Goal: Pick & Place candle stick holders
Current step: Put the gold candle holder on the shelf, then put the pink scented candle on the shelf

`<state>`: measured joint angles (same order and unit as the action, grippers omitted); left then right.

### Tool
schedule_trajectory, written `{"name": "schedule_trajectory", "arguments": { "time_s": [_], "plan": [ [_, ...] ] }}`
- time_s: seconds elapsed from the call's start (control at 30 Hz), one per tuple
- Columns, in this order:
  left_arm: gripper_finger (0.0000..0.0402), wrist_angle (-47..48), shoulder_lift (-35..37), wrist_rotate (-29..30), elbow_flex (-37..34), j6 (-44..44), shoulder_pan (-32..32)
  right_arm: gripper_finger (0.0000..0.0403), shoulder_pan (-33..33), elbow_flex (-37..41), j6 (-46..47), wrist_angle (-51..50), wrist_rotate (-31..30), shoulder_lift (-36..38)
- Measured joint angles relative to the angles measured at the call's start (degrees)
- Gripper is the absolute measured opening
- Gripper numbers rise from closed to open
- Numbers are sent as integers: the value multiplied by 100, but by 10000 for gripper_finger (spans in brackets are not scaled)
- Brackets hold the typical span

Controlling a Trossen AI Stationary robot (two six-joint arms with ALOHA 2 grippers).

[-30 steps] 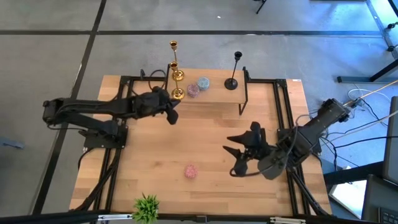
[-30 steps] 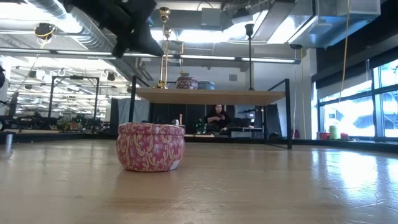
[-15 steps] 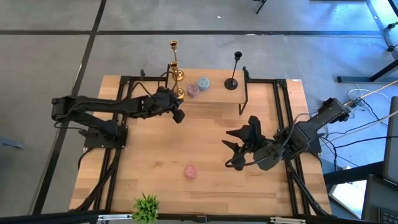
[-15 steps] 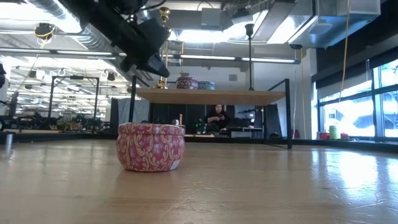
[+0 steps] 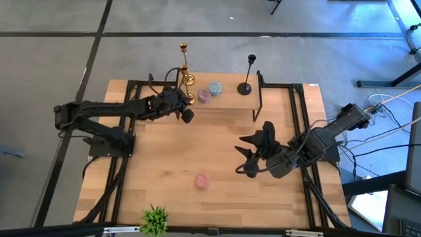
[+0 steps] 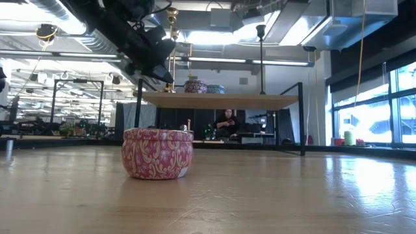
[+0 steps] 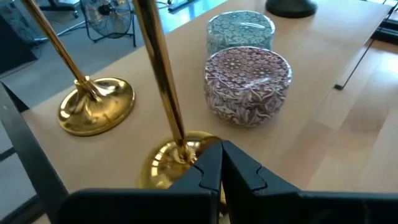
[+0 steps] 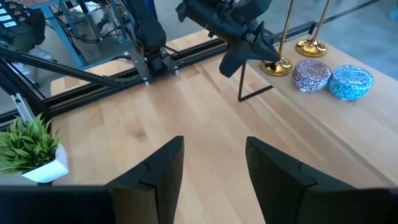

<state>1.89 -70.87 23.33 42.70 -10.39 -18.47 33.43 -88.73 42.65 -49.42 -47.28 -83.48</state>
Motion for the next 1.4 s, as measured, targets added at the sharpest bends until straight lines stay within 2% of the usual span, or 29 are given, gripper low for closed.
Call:
{"name": "schedule_trajectory", "arguments": {
  "time_s": [0.5,1.2,1.4],
  "plan": [
    [2,-35,0,-360,0,279,-290,176,-81,0,0,-12,58,-3],
    [1,-82,0,-494,0,367,-537,176,-85,0,0,-97,98,-3],
    [1,-83,0,-603,204,368,-524,176,-112,0,0,-103,99,-3]
  ]
}}
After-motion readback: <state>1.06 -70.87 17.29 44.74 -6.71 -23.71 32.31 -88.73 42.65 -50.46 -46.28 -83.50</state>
